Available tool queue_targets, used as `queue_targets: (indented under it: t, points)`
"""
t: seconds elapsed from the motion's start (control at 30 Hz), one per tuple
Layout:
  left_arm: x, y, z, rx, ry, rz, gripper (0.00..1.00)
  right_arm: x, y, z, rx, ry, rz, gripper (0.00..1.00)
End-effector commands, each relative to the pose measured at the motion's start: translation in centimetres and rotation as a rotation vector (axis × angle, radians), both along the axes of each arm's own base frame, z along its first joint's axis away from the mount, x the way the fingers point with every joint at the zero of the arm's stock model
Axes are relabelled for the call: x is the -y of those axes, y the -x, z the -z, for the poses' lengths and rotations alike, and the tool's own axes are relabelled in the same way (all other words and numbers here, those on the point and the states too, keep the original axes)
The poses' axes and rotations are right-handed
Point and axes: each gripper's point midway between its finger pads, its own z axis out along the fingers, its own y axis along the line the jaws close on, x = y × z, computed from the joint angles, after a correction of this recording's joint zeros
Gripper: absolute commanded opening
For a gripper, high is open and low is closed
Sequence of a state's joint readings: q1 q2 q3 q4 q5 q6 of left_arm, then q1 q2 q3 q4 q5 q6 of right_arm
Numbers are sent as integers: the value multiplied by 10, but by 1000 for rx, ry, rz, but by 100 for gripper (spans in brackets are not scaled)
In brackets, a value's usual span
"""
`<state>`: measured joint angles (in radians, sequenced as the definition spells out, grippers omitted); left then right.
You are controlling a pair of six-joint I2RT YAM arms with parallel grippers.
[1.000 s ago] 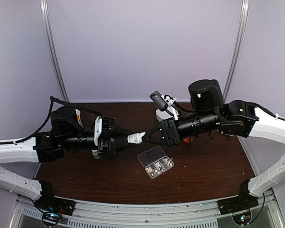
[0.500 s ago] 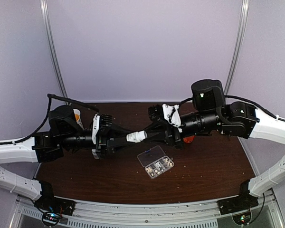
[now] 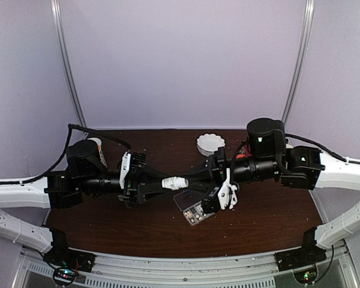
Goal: Sort the pills into containers
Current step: Unscrew the lid of the pill bottle.
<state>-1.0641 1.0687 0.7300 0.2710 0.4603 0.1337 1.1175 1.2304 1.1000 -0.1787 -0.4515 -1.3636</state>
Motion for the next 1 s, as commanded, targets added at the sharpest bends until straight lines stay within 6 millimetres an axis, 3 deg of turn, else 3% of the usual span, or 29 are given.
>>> queue_targets:
  t: [0.0, 0.33, 0.67, 0.97]
  points:
    - [-5, 4, -23, 15, 94, 17, 0, 16, -17, -10, 216, -25, 56, 0]
    - [-1, 6, -15, -58, 82, 38, 0, 23, -23, -19, 429, -34, 67, 0]
    - [5, 5, -6, -80, 55, 50, 0, 20, -13, -19, 346, -30, 19, 0]
    - [15, 2, 20, -115, -117, 65, 0, 24, -3, -14, 259, 88, -38, 0]
